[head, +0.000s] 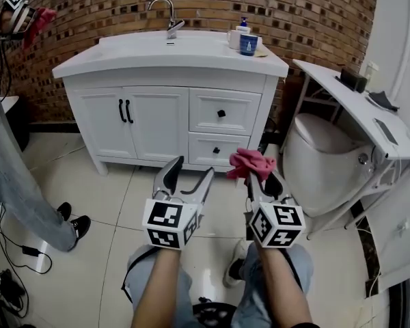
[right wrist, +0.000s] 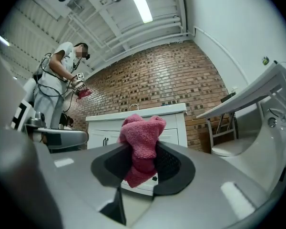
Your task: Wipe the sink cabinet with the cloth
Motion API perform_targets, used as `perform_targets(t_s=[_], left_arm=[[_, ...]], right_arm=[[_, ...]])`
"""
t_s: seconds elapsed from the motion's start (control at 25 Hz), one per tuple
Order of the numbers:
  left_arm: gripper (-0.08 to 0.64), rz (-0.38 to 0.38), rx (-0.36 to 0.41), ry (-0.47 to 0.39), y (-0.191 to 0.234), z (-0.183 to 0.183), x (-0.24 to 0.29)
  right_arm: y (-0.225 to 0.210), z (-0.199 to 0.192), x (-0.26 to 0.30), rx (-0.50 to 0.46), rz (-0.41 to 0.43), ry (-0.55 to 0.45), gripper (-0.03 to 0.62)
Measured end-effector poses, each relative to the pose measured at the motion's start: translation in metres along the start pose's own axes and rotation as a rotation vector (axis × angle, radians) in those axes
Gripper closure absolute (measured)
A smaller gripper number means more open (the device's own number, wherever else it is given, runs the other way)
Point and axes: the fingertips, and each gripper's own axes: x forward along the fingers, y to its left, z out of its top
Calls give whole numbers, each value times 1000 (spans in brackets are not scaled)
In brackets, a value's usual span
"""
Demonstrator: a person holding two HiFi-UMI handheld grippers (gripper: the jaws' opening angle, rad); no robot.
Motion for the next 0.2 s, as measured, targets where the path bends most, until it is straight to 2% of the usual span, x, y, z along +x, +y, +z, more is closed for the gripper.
perform_targets(t_s=[0.2], left_arm=[[255, -4, 10, -10, -11, 6, -13]], right_arm=[[4, 5, -20, -26, 5, -15, 468]])
